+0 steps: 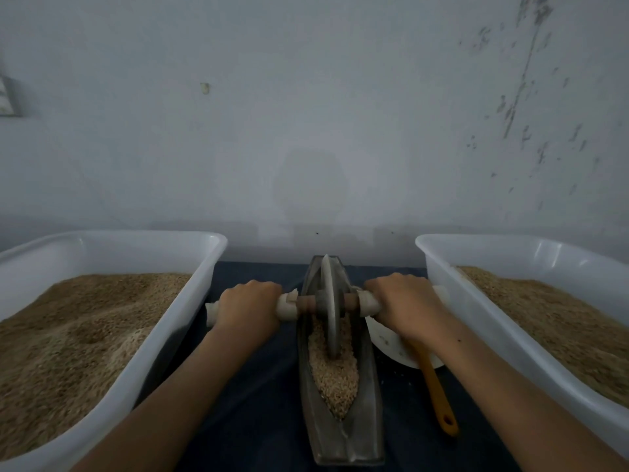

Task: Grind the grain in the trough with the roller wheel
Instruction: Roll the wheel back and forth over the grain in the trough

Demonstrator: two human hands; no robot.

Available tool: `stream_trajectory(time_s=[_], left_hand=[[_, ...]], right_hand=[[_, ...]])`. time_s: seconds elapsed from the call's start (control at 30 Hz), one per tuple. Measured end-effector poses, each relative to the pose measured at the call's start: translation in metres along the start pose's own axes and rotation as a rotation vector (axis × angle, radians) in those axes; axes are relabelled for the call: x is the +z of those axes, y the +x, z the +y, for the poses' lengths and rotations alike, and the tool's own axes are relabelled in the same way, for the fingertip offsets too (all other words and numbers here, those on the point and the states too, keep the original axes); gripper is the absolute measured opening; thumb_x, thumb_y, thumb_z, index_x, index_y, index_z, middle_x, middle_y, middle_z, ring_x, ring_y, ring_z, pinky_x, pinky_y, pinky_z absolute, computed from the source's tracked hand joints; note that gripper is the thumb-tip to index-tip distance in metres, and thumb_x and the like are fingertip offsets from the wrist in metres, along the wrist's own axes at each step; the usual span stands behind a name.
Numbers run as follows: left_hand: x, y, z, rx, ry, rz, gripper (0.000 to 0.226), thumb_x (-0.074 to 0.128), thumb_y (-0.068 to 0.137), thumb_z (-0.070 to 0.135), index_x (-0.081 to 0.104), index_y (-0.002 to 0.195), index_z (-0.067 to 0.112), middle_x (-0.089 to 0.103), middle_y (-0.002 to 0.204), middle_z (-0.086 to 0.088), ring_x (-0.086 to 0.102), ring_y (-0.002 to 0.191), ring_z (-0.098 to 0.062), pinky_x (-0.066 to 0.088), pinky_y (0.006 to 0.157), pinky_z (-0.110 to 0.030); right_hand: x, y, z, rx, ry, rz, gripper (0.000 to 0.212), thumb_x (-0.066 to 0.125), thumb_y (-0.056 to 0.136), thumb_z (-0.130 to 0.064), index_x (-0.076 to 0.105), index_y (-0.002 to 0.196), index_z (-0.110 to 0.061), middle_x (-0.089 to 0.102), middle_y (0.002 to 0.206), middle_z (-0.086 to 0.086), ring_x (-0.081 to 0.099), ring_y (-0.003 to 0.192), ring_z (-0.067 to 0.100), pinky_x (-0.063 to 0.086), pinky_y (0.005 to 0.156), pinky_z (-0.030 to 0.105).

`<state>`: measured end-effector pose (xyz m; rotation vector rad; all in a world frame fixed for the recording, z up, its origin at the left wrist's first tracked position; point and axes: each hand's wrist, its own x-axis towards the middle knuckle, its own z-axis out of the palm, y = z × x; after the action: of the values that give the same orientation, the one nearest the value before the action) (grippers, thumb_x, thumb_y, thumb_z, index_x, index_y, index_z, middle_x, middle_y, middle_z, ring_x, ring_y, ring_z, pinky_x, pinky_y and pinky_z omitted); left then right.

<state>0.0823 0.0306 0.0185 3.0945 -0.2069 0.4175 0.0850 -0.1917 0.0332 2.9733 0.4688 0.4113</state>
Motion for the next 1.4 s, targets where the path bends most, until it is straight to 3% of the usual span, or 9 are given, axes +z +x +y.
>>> stream_trajectory(time_s=[0.13, 0.3, 0.53, 0.63, 0.77, 0.97, 1.1, 1.23, 1.4], left_hand=[[-0.004, 0.0, 0.0, 0.007, 0.069, -0.109, 0.016, 0.059, 0.085, 0.027, 0.058, 0.1, 0.021, 0.062, 0.097, 0.002, 0.06, 0.089, -0.017, 0.044, 0.073, -0.028], [-0.009, -0.001, 0.001, 0.023, 0.105, -0.163, 0.024, 0.063, 0.083, 0.03, 0.058, 0.104, 0.02, 0.061, 0.095, 0.002, 0.059, 0.088, -0.016, 0.043, 0.073, -0.028], [-0.002, 0.0, 0.003, -0.014, 0.054, -0.025, 0.015, 0.056, 0.089, 0.026, 0.056, 0.104, 0.022, 0.062, 0.103, 0.001, 0.06, 0.093, -0.018, 0.041, 0.074, -0.028], [0.0, -0.001, 0.004, -0.023, 0.025, 0.014, 0.014, 0.054, 0.091, 0.027, 0.054, 0.104, 0.022, 0.061, 0.104, 0.001, 0.059, 0.094, -0.019, 0.039, 0.074, -0.028], [-0.001, -0.001, 0.003, -0.011, 0.051, -0.019, 0.016, 0.058, 0.089, 0.027, 0.056, 0.104, 0.021, 0.062, 0.102, 0.001, 0.06, 0.092, -0.017, 0.042, 0.075, -0.028], [-0.008, 0.0, 0.004, 0.007, 0.118, -0.161, 0.029, 0.064, 0.083, 0.03, 0.057, 0.109, 0.018, 0.062, 0.101, 0.0, 0.06, 0.091, -0.017, 0.04, 0.071, -0.028], [-0.009, -0.001, 0.002, 0.021, 0.109, -0.205, 0.032, 0.066, 0.082, 0.031, 0.057, 0.109, 0.018, 0.062, 0.099, 0.001, 0.059, 0.087, -0.015, 0.042, 0.072, -0.027], [-0.005, 0.0, 0.001, 0.017, 0.092, -0.125, 0.022, 0.062, 0.085, 0.029, 0.058, 0.105, 0.019, 0.06, 0.093, 0.003, 0.056, 0.082, -0.014, 0.041, 0.071, -0.027], [0.002, 0.002, 0.0, 0.015, 0.06, -0.014, 0.016, 0.058, 0.088, 0.03, 0.054, 0.101, 0.023, 0.061, 0.101, 0.002, 0.058, 0.091, -0.016, 0.04, 0.073, -0.027]], right_hand=[[-0.009, -0.001, 0.002, -0.035, 0.006, -0.179, 0.006, 0.056, 0.089, -0.021, 0.056, 0.092, -0.025, 0.064, 0.096, 0.0, 0.057, 0.083, 0.017, 0.038, 0.066, 0.028], [-0.016, -0.001, 0.005, -0.031, 0.023, -0.346, 0.027, 0.064, 0.086, -0.023, 0.063, 0.113, -0.024, 0.065, 0.099, 0.0, 0.057, 0.082, 0.015, 0.042, 0.066, 0.027], [0.002, 0.001, 0.001, -0.002, -0.029, -0.01, 0.01, 0.05, 0.092, -0.02, 0.051, 0.093, -0.03, 0.064, 0.1, -0.002, 0.061, 0.093, 0.021, 0.036, 0.068, 0.029], [0.009, 0.004, 0.003, 0.0, -0.026, 0.061, 0.009, 0.05, 0.092, -0.02, 0.051, 0.095, -0.028, 0.063, 0.097, -0.004, 0.06, 0.091, 0.019, 0.033, 0.066, 0.028], [0.01, 0.003, 0.007, -0.027, -0.018, 0.067, 0.007, 0.052, 0.089, -0.023, 0.05, 0.087, -0.029, 0.064, 0.093, -0.004, 0.061, 0.088, 0.02, 0.037, 0.065, 0.029], [-0.007, -0.001, 0.009, -0.06, 0.04, -0.201, 0.016, 0.059, 0.086, -0.02, 0.058, 0.095, -0.033, 0.065, 0.096, -0.003, 0.058, 0.081, 0.015, 0.042, 0.066, 0.029], [-0.009, -0.001, 0.008, -0.06, 0.026, -0.269, 0.02, 0.061, 0.085, -0.02, 0.061, 0.102, -0.029, 0.066, 0.098, -0.001, 0.061, 0.086, 0.017, 0.047, 0.07, 0.03], [-0.003, 0.001, 0.007, -0.035, 0.014, -0.187, 0.019, 0.057, 0.088, -0.019, 0.061, 0.103, -0.03, 0.065, 0.097, -0.002, 0.06, 0.085, 0.017, 0.041, 0.066, 0.029], [0.01, 0.004, 0.006, -0.019, -0.011, 0.027, 0.013, 0.052, 0.09, -0.023, 0.044, 0.084, -0.031, 0.063, 0.094, -0.003, 0.061, 0.087, 0.02, 0.04, 0.066, 0.03]])
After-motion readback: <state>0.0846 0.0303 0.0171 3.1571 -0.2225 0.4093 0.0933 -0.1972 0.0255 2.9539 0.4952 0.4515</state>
